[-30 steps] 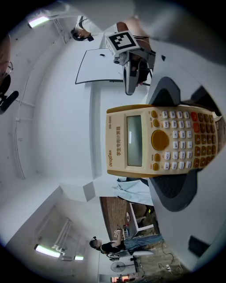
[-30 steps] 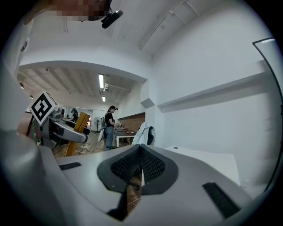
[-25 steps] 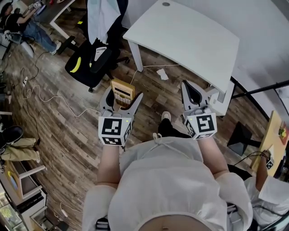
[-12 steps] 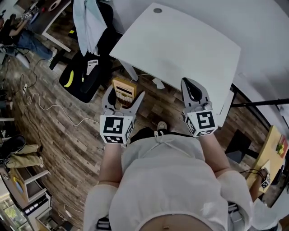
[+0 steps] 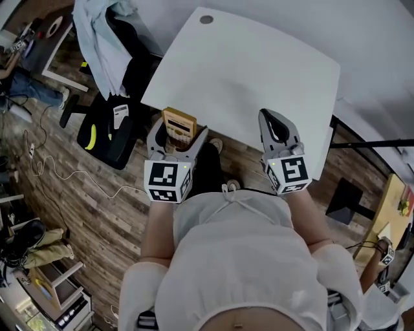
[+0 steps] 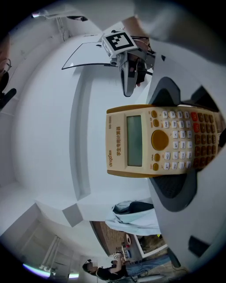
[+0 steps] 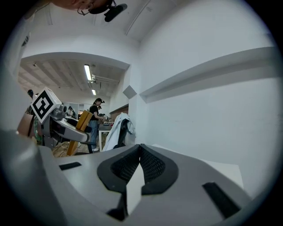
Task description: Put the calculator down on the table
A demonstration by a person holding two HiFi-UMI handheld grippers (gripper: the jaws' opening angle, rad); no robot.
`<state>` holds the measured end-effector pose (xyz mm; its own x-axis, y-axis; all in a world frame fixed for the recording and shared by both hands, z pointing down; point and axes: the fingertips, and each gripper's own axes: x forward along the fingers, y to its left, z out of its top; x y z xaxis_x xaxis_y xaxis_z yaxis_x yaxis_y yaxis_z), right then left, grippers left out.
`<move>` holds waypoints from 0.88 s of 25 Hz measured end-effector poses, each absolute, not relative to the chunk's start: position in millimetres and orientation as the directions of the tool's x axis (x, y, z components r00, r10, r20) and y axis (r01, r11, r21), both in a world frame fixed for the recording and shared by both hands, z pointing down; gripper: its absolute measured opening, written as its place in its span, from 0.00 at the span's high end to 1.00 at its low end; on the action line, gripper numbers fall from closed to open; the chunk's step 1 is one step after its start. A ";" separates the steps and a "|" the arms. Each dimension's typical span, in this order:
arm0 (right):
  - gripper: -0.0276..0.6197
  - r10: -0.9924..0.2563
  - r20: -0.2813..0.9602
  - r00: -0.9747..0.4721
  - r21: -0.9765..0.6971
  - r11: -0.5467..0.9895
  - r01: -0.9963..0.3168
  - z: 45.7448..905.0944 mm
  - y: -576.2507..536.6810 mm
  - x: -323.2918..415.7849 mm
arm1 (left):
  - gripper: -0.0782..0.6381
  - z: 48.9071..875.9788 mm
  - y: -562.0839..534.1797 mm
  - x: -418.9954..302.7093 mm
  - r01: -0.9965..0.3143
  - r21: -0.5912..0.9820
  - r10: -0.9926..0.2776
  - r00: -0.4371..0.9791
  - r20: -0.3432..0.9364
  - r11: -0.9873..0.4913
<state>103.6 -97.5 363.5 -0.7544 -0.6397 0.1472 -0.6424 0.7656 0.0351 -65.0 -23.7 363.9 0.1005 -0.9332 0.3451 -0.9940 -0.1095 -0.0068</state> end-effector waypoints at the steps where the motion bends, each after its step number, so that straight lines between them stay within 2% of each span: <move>1: 0.95 -0.652 0.150 -0.743 0.034 0.754 -0.655 364.7 -108.4 101.0 | 0.32 366.3 -37.6 -68.4 -0.992 -0.007 -0.929 0.117 0.351 -0.128; 11: 0.95 -0.726 0.216 -0.652 0.002 0.669 -0.744 388.0 -218.1 48.6 | 0.32 403.9 -173.0 -124.2 -0.962 0.003 -0.861 0.246 0.445 -0.273; 22: 0.95 -0.757 0.309 -0.575 -0.038 0.594 -0.803 431.3 -294.4 1.2 | 0.32 496.4 -264.1 -157.4 -0.901 0.044 -0.698 0.363 0.617 -0.431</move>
<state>1.2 -294.4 431.3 -0.5752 -0.7574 0.3091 -0.8033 0.5944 -0.0384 -157.4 -264.1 496.4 0.3635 -0.6976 0.6175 -0.9014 -0.4308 0.0438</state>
